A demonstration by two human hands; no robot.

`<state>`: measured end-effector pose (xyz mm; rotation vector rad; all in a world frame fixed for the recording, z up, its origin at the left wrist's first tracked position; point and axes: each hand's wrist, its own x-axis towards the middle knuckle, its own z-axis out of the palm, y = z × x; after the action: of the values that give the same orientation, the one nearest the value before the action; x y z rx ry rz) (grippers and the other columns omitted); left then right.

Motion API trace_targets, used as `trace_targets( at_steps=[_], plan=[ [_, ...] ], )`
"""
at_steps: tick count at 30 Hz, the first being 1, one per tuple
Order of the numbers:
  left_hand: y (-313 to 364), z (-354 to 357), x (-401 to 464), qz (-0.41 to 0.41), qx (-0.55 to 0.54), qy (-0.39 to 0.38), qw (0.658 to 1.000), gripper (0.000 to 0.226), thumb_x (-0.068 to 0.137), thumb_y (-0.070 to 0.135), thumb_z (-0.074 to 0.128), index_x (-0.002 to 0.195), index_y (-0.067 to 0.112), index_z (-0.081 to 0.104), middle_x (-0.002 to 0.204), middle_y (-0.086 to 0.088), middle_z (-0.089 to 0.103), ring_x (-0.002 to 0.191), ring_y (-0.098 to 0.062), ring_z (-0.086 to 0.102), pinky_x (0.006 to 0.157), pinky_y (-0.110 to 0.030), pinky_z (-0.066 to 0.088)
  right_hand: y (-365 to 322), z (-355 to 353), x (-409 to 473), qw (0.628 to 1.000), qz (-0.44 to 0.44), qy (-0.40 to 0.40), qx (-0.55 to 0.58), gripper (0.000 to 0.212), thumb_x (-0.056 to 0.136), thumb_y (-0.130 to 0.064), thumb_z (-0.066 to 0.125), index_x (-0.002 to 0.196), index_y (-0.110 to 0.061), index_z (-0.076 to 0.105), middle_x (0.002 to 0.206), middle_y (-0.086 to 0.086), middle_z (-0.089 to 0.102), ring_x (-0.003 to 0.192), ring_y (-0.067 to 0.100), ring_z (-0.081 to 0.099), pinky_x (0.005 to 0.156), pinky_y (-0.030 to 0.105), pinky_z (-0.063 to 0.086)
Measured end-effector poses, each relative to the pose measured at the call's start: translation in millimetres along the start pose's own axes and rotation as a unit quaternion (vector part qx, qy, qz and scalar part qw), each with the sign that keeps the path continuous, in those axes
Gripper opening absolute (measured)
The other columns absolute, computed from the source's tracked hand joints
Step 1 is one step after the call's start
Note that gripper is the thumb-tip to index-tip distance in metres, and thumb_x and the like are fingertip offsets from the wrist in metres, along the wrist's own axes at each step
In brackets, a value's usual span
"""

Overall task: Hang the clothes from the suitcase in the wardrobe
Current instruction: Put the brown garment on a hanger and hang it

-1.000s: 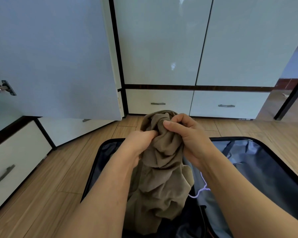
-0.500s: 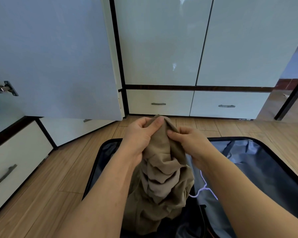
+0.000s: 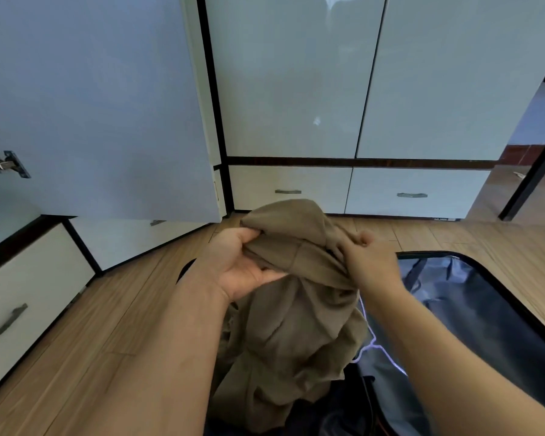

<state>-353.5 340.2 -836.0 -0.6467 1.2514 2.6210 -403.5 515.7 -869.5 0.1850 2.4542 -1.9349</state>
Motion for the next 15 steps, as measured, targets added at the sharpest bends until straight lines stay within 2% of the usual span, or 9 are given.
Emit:
trace_targets(
  at_steps=[2,4,5,7,9,12,14,15],
  plan=[
    [1,7,-2,0.012,-0.046,-0.013,0.999,0.029,0.101,0.019,0.038,0.106,0.003,0.062,0.107,-0.023,0.069,0.102,-0.039,0.062,0.078,-0.059,0.049,6,6,-9,0.998,-0.03,-0.035,-0.045,0.037,0.089,-0.038,0.061,0.066,-0.013,0.048,0.06,-0.002,0.048,0.063,0.012,0.044,0.055,0.025,0.031],
    [-3,9,-2,0.01,-0.013,0.009,1.0,0.033,0.101,0.028,0.039,0.11,0.007,0.063,0.106,-0.021,0.07,0.101,-0.037,0.064,0.079,-0.054,0.052,8,12,-8,0.998,-0.015,-0.034,-0.053,0.039,0.091,-0.04,0.058,0.064,-0.014,0.047,0.06,-0.002,0.048,0.065,0.013,0.045,0.058,0.028,0.034],
    [-6,7,0,0.002,0.013,0.022,1.0,0.036,0.101,0.032,0.04,0.113,0.008,0.063,0.106,-0.02,0.07,0.098,-0.035,0.065,0.078,-0.051,0.054,6,14,-5,0.999,-0.008,-0.004,-0.041,0.039,0.092,-0.04,0.057,0.065,-0.014,0.049,0.063,-0.001,0.051,0.068,0.016,0.048,0.062,0.03,0.037],
    [-11,1,2,-0.031,0.054,0.021,0.998,0.041,0.1,0.039,0.044,0.117,0.008,0.064,0.102,-0.019,0.071,0.088,-0.032,0.069,0.076,-0.047,0.058,-2,10,3,0.995,0.012,0.077,0.067,0.036,0.096,-0.04,0.052,0.071,-0.015,0.054,0.071,0.003,0.056,0.072,0.02,0.052,0.068,0.036,0.042],
    [-13,-4,4,-0.066,0.066,0.001,0.996,0.051,0.095,0.05,0.047,0.113,0.007,0.067,0.098,-0.019,0.072,0.081,-0.03,0.07,0.074,-0.042,0.058,-6,5,8,0.983,0.026,0.121,0.134,0.032,0.097,-0.038,0.051,0.076,-0.014,0.055,0.076,0.005,0.057,0.072,0.02,0.052,0.066,0.033,0.041],
    [-12,-4,3,-0.062,0.046,-0.036,0.996,0.058,0.089,0.055,0.051,0.109,0.004,0.068,0.099,-0.02,0.072,0.081,-0.029,0.071,0.071,-0.038,0.059,-3,5,3,0.99,-0.042,0.137,0.009,0.028,0.089,-0.039,0.062,0.088,-0.012,0.056,0.086,0.002,0.059,0.081,0.018,0.056,0.063,0.026,0.041],
    [-11,-4,4,-0.005,0.033,-0.068,0.997,0.054,0.085,0.046,0.057,0.119,0.006,0.064,0.109,-0.021,0.07,0.092,-0.03,0.071,0.074,-0.039,0.06,-7,7,-9,0.991,-0.095,0.085,0.032,0.034,0.085,-0.049,0.062,0.087,-0.015,0.062,0.087,0.003,0.063,0.084,0.016,0.059,0.072,0.03,0.047],
    [-11,-3,4,0.025,0.027,-0.077,0.996,0.051,0.082,0.039,0.06,0.122,0.008,0.063,0.111,-0.02,0.069,0.095,-0.03,0.07,0.075,-0.04,0.06,-12,7,-16,0.993,-0.106,0.006,0.048,0.036,0.083,-0.053,0.062,0.087,-0.017,0.065,0.087,0.003,0.066,0.084,0.014,0.061,0.076,0.033,0.049]
  ],
)
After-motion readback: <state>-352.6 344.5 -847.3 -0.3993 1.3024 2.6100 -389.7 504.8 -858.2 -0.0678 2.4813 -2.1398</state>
